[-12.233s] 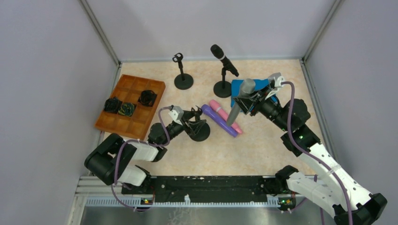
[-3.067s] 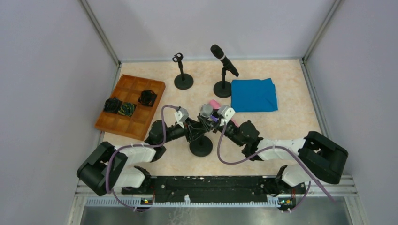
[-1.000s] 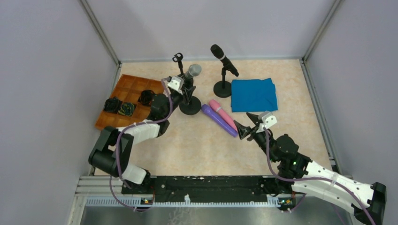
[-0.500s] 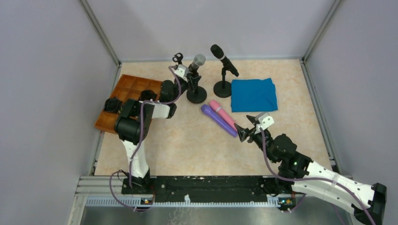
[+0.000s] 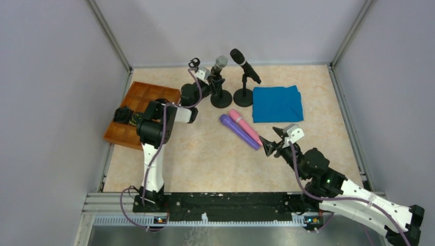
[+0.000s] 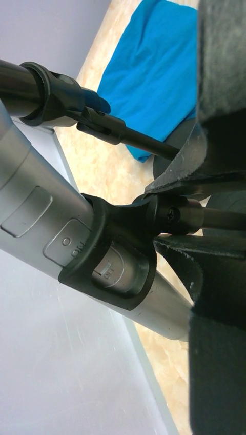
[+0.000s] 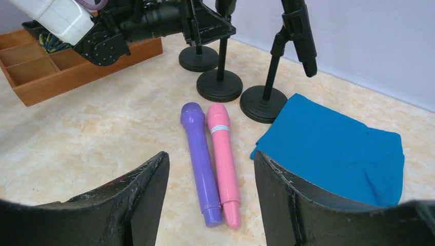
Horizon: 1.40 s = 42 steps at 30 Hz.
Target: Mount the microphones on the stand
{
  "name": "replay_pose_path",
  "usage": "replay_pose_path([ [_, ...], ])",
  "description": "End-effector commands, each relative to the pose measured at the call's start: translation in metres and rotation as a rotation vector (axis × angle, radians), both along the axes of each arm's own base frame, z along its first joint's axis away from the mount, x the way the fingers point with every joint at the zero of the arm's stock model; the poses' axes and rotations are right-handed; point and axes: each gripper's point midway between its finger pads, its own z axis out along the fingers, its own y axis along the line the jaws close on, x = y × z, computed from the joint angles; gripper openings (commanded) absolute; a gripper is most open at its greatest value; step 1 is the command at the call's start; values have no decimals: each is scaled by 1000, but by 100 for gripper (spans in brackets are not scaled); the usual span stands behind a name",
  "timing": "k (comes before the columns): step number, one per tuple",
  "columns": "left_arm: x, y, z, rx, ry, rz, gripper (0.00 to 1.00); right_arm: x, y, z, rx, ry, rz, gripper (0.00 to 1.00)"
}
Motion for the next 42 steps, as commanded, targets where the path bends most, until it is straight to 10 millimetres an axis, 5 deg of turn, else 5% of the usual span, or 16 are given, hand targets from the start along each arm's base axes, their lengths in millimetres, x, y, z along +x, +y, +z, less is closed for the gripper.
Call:
replay_pose_path([
  [1,-7,1,58,-74,-186,-23,38,-3,0,25,47,-30,9,61],
  [8,-31,10,60,-68,-179,-14,81,-3,2,30,52,-36,18,61],
  [11,-42,16,55,-56,-167,-1,90,-4,1,31,50,-37,19,61],
  [25,-91,71,31,-28,-103,179,92,-5,2,30,45,-30,28,61],
  [32,-70,99,26,-56,-68,292,92,-6,1,27,32,-15,31,61],
  [42,-16,98,41,-11,-149,334,91,-3,4,20,24,-16,23,61],
])
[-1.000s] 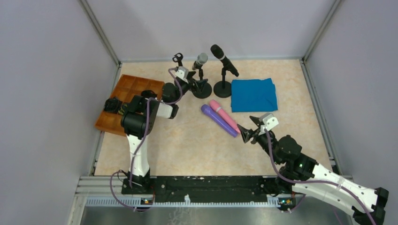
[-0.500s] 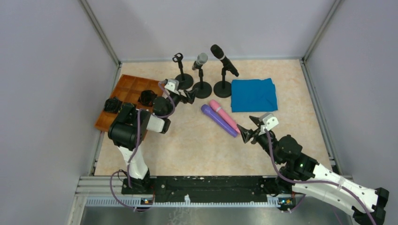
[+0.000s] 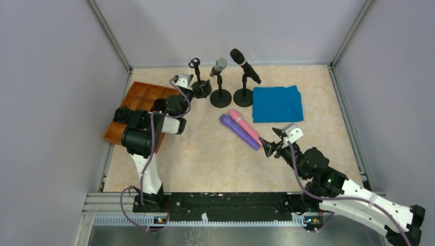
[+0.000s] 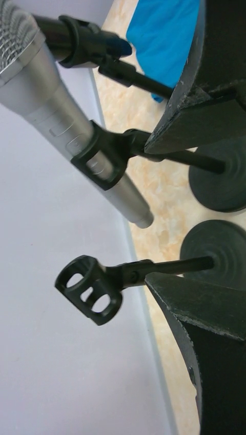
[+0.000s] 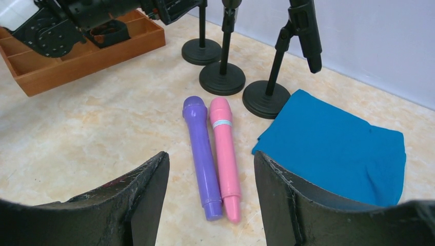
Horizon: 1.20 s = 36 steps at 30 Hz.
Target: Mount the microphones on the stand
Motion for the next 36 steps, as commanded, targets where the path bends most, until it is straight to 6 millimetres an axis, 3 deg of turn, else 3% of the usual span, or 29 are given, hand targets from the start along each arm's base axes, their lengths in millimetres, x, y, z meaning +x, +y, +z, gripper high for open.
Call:
replay_pose_path([
  [1,25,1,13,20,-62,25,90,0,4,23,46,-36,8,61],
  [7,55,10,-1,9,-20,64,86,0,5,27,47,-39,15,61],
  [15,76,21,-21,-42,41,75,83,-1,7,26,58,-31,25,61],
  [26,109,17,-28,-57,60,68,77,-1,9,23,45,-23,31,60],
  [36,137,10,-44,-82,107,36,59,-3,8,23,42,-12,33,55],
])
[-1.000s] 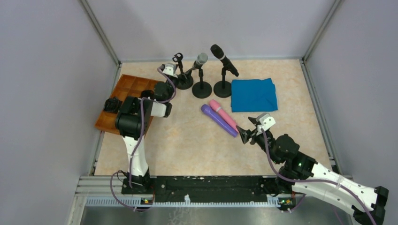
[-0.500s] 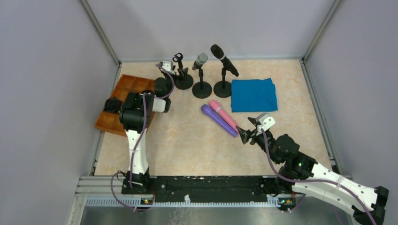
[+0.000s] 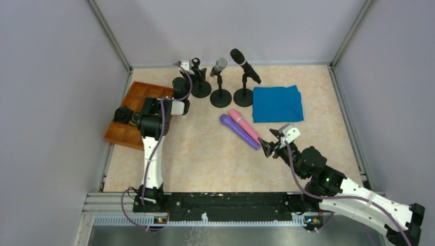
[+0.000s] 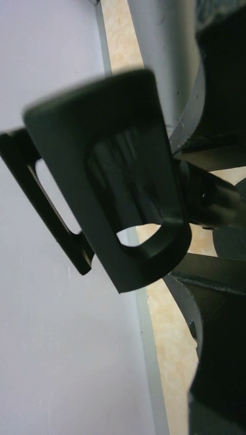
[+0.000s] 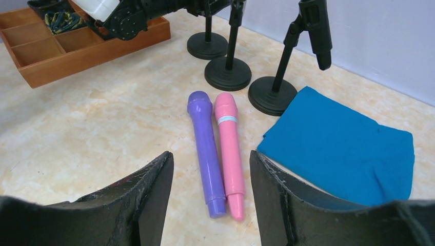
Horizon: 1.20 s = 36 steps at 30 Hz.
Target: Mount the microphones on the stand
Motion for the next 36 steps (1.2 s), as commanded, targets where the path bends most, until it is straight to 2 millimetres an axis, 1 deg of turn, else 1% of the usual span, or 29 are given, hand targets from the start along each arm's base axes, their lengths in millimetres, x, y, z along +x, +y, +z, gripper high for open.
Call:
replay_pose_path([
  [1,10,-3,6,-30,-7,-31,58,-3,2,29,63,-27,11,55],
  [6,4,-8,8,-34,-1,-75,45,-3,2,29,65,-25,12,51],
  [9,-4,-9,14,-37,-15,-88,28,-3,2,28,64,-23,13,48],
  [12,-15,-7,23,-41,-30,-91,25,-2,2,26,65,-20,8,47],
  [14,-25,-6,28,-42,-36,-95,21,-2,1,27,68,-20,4,47],
  [18,-50,-3,40,-48,-42,-109,6,0,-3,29,74,-26,-20,46],
  [19,-60,-4,44,-39,-44,-121,2,1,-3,29,71,-27,-24,46],
  [20,-67,-4,46,-37,-41,-129,0,2,-5,30,72,-31,-32,46],
  [24,-105,-8,57,-32,-24,-189,0,2,-9,36,76,-18,-54,45],
  [27,-134,-4,66,-78,-11,-200,0,2,-13,32,69,30,-80,45],
  [30,-161,-6,75,-100,4,-229,0,0,-8,27,62,101,-70,46],
  [33,-187,-15,77,-66,39,-250,0,1,-2,17,-2,187,-79,48],
  [35,-207,-20,77,-36,50,-259,0,3,3,13,-49,227,-83,49],
  [36,-216,-21,76,-30,57,-262,0,4,6,15,-61,237,-80,50],
])
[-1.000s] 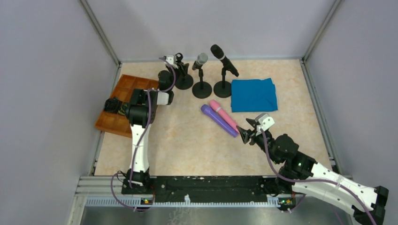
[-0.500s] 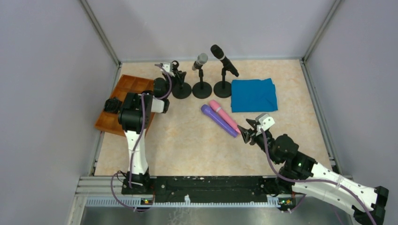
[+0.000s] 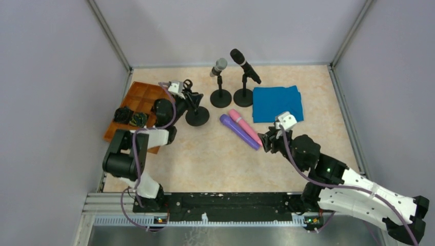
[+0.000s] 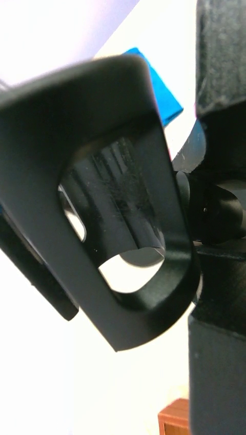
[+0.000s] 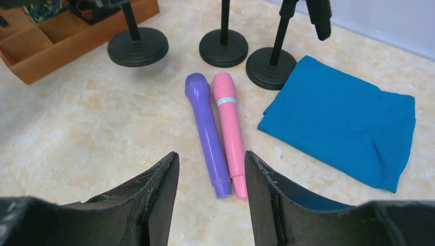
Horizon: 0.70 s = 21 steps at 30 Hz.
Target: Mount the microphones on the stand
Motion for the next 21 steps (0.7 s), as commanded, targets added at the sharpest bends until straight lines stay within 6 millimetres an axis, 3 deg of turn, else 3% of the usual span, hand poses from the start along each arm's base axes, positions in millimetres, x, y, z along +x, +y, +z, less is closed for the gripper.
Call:
replay_pose_path([
  [1,-45,-14,50,2,-129,-56,0,1,10,-5,-70,105,-2,51],
  [9,-116,-26,32,16,-84,-178,0,20,33,-46,-143,356,107,52],
  [15,-154,-53,21,36,-120,-315,0,45,40,-69,-150,462,102,52],
  [21,-182,-85,19,61,-192,-436,0,85,38,-83,-144,489,22,49],
])
